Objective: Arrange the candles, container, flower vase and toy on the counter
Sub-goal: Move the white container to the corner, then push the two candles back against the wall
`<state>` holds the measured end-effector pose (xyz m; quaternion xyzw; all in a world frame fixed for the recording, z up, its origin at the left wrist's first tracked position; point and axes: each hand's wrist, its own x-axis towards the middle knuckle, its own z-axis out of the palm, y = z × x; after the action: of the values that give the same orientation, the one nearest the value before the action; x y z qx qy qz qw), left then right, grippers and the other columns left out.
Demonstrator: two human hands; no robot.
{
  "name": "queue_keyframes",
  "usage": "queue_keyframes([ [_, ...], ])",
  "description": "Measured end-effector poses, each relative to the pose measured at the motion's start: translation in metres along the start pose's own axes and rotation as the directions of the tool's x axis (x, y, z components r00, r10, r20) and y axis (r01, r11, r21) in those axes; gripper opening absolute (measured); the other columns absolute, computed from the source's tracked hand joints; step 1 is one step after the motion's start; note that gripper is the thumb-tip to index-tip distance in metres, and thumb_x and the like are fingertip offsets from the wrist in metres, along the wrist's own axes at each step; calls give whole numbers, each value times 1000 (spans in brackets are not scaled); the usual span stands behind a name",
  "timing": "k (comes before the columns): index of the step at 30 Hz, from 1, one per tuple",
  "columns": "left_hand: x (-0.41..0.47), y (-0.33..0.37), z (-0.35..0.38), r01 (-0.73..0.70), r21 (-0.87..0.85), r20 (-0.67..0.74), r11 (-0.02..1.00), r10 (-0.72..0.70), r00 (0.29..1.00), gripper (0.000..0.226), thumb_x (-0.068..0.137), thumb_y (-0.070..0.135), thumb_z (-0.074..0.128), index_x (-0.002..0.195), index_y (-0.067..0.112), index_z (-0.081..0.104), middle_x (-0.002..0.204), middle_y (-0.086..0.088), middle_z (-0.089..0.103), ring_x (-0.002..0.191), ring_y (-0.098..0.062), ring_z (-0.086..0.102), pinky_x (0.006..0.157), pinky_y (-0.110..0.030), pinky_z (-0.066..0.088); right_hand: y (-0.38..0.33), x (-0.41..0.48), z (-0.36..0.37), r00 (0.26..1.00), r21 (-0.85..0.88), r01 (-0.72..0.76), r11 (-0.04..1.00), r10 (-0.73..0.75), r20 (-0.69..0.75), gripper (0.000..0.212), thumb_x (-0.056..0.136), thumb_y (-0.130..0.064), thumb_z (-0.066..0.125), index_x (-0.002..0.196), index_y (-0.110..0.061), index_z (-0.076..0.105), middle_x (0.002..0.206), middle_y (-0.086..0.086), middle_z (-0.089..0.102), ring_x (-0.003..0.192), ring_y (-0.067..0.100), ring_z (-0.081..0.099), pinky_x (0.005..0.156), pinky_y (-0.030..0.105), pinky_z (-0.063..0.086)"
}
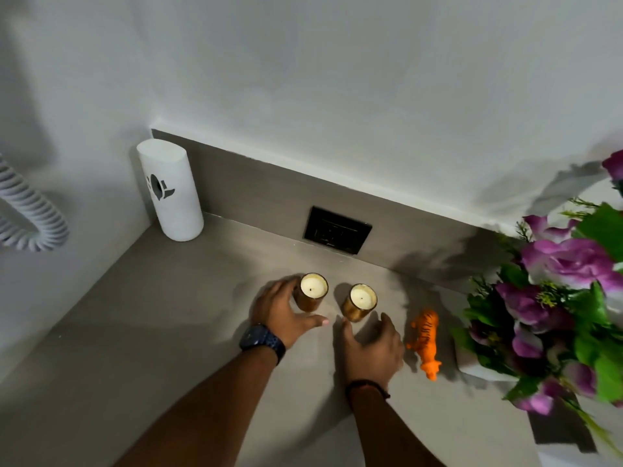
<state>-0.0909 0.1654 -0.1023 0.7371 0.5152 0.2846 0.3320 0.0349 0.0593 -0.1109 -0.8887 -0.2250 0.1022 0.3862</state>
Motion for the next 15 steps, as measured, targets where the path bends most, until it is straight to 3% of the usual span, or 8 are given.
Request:
queue_keyframes([
  [6, 12, 1, 8, -26, 43, -103, 999, 30, 994, 58, 49, 51, 84, 100, 30, 69, 92, 1, 72, 86, -22, 63, 74, -33, 52, -10, 20, 18, 999, 81, 42, 996, -40, -27, 62, 67, -47, 74, 119, -19, 55, 117, 11, 65, 111, 32, 51, 96, 47, 43],
  [15, 69, -13, -3, 78, -58, -32, 995, -80, 996, 56, 58, 36, 86, 109, 23, 67, 100, -5, 69, 88, -25, 62, 74, -27, 46, -28, 53, 42, 996, 99, 75, 992, -71, -47, 63, 68, -50, 71, 121, -20, 54, 117, 8, 64, 110, 28, 51, 96, 45, 45],
])
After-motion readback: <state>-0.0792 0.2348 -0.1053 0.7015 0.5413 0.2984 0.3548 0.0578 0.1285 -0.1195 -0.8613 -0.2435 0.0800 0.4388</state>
